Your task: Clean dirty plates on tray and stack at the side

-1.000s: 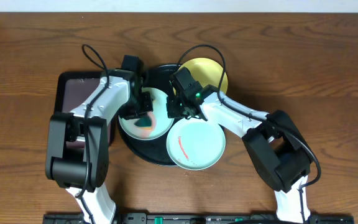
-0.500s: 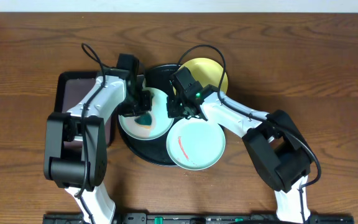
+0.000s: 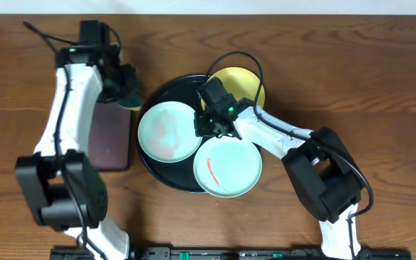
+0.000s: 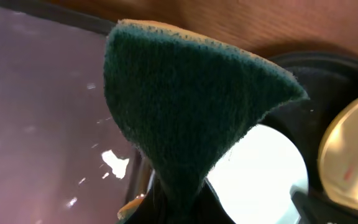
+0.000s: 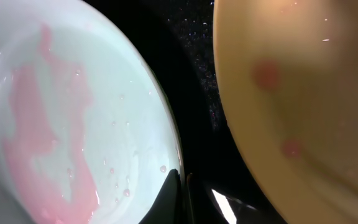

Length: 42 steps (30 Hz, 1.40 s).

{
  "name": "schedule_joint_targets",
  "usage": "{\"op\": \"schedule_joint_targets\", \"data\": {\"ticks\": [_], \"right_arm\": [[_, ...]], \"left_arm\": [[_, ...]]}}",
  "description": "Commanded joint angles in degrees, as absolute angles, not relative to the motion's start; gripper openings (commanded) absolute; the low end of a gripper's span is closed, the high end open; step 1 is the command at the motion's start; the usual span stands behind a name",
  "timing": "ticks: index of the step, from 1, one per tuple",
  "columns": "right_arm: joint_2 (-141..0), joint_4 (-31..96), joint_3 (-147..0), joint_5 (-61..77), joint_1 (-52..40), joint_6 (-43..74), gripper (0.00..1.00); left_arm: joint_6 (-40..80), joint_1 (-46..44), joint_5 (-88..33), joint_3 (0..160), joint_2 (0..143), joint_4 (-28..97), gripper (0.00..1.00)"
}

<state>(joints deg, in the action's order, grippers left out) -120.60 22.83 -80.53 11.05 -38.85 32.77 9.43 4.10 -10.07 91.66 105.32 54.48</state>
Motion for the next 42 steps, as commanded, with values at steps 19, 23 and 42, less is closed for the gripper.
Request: {"op": "schedule_joint_targets", "data": {"ticks": [19,23,42], "right_arm": [[-123.9,20.29,-81.93,6.22,-40.93,31.18,0.01],[-123.76,20.25,-82.02,6.72,-41.21,30.92,0.01],[-104.49,24.49,-83.59,-29.5,-48.64,6.09,0.01]], "left_arm": [[8.62,9.58,-7.11,92.95,101.89,58.5,0.08],[8.62,9.58,-6.76,92.9,101.91,58.5,0.08],[8.62,9.63,-6.74,92.88,101.91,58.46,0.08]]}}
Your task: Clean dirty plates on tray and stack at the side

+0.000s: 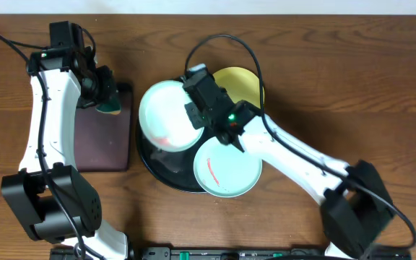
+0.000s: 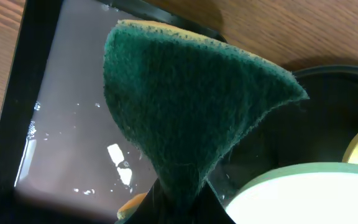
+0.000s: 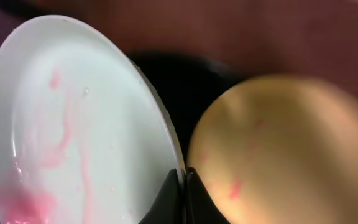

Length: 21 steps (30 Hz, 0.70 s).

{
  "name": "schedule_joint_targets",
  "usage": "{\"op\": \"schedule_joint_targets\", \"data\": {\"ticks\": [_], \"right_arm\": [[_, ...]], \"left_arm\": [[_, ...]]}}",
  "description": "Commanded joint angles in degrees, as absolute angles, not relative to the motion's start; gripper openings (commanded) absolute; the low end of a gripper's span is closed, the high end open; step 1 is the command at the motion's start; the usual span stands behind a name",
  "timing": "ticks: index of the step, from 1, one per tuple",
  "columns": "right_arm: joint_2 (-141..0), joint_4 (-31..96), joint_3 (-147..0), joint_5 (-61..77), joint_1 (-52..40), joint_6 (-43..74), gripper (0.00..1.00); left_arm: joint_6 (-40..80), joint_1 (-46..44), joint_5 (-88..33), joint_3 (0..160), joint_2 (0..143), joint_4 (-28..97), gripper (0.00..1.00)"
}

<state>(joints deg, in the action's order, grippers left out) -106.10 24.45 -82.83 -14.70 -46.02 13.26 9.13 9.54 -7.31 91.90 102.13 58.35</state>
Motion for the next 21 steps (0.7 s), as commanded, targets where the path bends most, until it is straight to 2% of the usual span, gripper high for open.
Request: {"op": "schedule_joint_targets", "data": {"ticks": [1,7,17,21], "right_arm": [[-104.25,24.36,-83.59,-32.18,-49.43,4.84,0.01],[-103.79,21.19,-83.59,-52.99,-55.44,-2.83,0.01],[-103.77,14.28,-83.59,-72.05,-62.63,-7.7,0.01],[-103.77,12.16,-83.59,-74.11,-63.26,-10.83,0.01]], "left_arm": [[8.62,9.63,-6.76,92.86,101.91,58.46,0.08],[8.62,9.63,-6.74,92.86,101.91,58.46,0.08],[8.64,9.63,-6.76,92.86,101.91,58.48,0.08],[8.62,9.63,-6.76,92.86,101.91,58.48,0.08]]}}
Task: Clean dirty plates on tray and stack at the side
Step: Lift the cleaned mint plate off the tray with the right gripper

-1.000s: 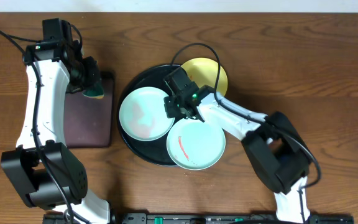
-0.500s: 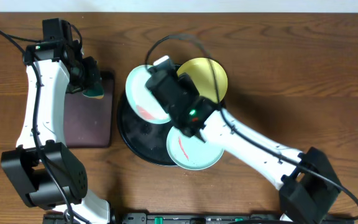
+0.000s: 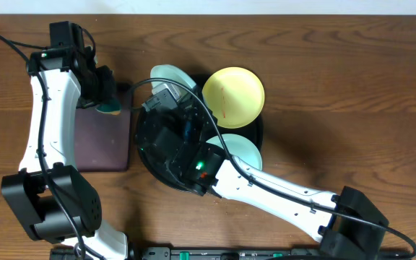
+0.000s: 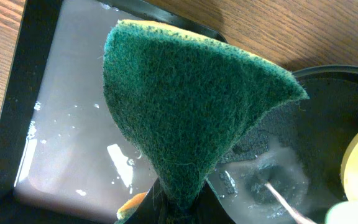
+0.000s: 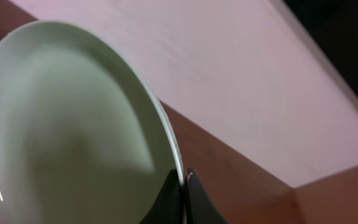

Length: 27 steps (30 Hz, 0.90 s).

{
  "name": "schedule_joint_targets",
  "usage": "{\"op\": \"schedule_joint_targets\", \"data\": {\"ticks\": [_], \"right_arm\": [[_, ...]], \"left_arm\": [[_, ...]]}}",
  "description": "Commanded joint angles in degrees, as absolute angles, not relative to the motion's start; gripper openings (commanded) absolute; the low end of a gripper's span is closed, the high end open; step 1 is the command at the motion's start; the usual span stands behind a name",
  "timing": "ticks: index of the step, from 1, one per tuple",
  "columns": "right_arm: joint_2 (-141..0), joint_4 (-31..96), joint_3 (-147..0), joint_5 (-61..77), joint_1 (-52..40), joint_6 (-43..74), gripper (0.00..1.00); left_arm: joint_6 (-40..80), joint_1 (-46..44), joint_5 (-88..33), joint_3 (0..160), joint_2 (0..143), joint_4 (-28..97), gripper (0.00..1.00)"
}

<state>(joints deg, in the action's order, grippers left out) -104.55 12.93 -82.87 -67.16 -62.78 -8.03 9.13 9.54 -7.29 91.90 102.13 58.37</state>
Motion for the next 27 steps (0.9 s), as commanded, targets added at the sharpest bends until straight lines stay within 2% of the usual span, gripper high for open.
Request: {"op": "schedule_joint_targets", "data": {"ticks": [1,7,14,18,24,25,27], "right_arm": [[-103.77,12.16,-83.59,-74.08,-63.26,-10.81,0.01],[-103.77,14.11,-83.57,-69.19,-62.5,-9.32,0.01],[-103.44,27.14,-83.57,-54.11,-59.37,7.62,0.01],[-101.36,30.68,-83.57,-40.97,-56.14,12.93,0.01],[-95.53,33.06,-83.57,-19.97,-46.54,13.32,0.01],[-93.32,34.15,-83.57,-11.92,-41.69,13.74,0.01],[-91.46,35.53,-83.57,-6.26,-37.08,15.2,0.01]], "left_arm": [[8.62,9.63,-6.76,92.86,101.91,58.48,0.08],[8.64,9.63,-6.76,92.86,101.91,58.48,0.08],[8.62,9.63,-6.74,92.14,101.91,58.46,0.08],[8.62,9.63,-6.76,91.22,101.91,58.19,0.08],[8.64,9.63,-6.79,90.96,101.91,58.24,0.08],[8.64,9.63,-6.79,90.96,101.91,58.24,0.08],[8.64,9.63,-6.79,90.96,101.91,58.24,0.08]]}}
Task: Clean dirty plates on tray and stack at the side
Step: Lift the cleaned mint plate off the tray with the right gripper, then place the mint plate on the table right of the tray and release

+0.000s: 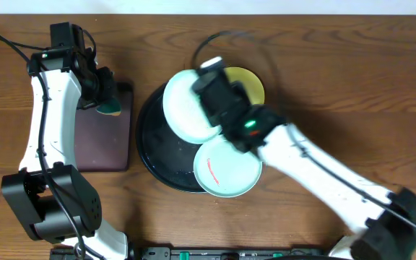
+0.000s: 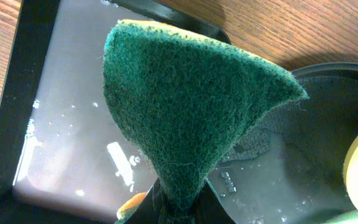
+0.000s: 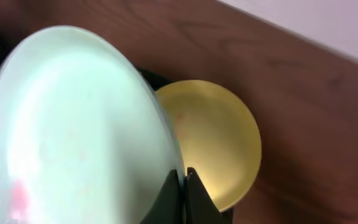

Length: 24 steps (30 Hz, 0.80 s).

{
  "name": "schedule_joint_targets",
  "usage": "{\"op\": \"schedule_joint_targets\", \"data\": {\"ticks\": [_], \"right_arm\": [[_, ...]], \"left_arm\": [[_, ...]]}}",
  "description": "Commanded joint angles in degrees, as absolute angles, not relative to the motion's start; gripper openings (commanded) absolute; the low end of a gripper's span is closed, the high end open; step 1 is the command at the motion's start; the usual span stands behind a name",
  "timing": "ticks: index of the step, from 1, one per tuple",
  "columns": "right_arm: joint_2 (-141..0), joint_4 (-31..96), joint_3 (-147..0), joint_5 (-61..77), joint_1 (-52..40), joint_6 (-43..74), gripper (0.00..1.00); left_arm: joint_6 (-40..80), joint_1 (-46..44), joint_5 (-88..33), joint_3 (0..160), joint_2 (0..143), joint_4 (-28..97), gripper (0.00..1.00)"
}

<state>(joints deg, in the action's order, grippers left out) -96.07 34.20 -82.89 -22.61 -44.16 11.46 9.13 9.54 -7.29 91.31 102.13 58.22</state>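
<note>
A pale green plate [image 1: 186, 108] hangs above the round black tray [image 1: 156, 155], with my right gripper [image 1: 209, 92] shut on its right rim. In the right wrist view the plate [image 3: 73, 124] fills the left side, a faint pink smear low on it, and the right gripper [image 3: 184, 176] pinches its edge. A yellow plate [image 1: 250, 85] lies at the tray's far right. A second pale green plate [image 1: 227, 167] with a red streak lies at the front right. My left gripper [image 2: 179, 202] is shut on a green sponge [image 2: 185, 106] over the rectangular tray [image 1: 107, 137].
The dark rectangular tray [image 2: 67, 124] holds shallow water and stands left of the round tray [image 2: 291, 168], whose floor is wet. The yellow plate [image 3: 216, 137] shows behind the held plate. Bare wooden table lies around both trays.
The right arm has swung to the right side, and the held plate now sits face up over the tray's far middle instead of edge-on at its far left. The left arm has not moved.
The pale green plate lay in the round tray with a pink smear, my right gripper at its rim, the sponge near the tray's left edge. Then the plate was lifted and the sponge hung over the rectangular tray. Then the plate stood tilted; now it is held flatter.
</note>
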Motion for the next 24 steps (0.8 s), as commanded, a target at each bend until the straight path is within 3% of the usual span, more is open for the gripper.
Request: {"op": "schedule_joint_targets", "data": {"ticks": [1,10,24], "right_arm": [[-90.5,36.34,-83.57,-3.31,-34.52,15.49,0.01],[-84.97,46.0,-83.57,11.53,-9.1,15.77,0.01],[-86.61,51.75,-77.38,10.85,6.76,13.32,0.01]], "left_arm": [[8.64,9.63,-6.79,90.96,101.91,58.24,0.08],[8.69,9.56,-6.81,90.96,101.91,58.24,0.08],[8.69,9.41,-6.81,90.94,101.91,58.26,0.08]]}}
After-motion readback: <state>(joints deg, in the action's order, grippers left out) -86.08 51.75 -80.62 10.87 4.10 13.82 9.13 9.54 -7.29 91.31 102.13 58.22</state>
